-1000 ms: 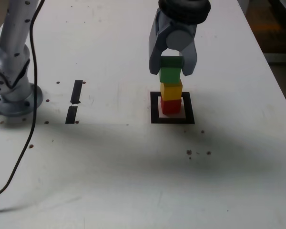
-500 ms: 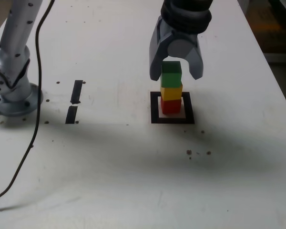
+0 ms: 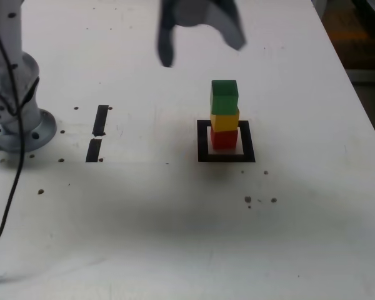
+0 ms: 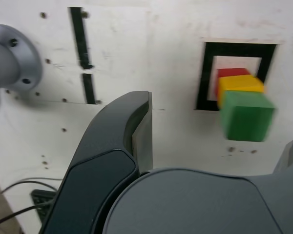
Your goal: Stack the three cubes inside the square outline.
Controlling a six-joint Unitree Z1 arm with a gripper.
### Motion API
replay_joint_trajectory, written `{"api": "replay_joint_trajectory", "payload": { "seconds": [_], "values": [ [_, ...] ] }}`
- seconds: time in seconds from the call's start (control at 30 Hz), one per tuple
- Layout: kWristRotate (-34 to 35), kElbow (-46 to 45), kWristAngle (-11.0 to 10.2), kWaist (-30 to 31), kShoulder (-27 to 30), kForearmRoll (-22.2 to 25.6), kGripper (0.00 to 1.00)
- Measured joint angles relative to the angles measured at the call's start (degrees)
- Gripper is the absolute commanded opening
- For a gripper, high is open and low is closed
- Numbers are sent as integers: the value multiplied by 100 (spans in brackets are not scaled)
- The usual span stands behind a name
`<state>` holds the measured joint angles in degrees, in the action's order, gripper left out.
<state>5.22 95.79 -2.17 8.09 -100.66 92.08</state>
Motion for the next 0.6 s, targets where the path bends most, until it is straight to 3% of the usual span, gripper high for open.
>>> {"api": "replay_joint_trajectory", "payload": {
  "seconds": [0.23,0.47,0.6],
  "values": [
    [-236,-1294,24,0,1130,-294,100],
    [-267,-2772,88,0,2314,-1579,100],
    [-328,-3581,188,0,2412,-2348,100]
  ]
}}
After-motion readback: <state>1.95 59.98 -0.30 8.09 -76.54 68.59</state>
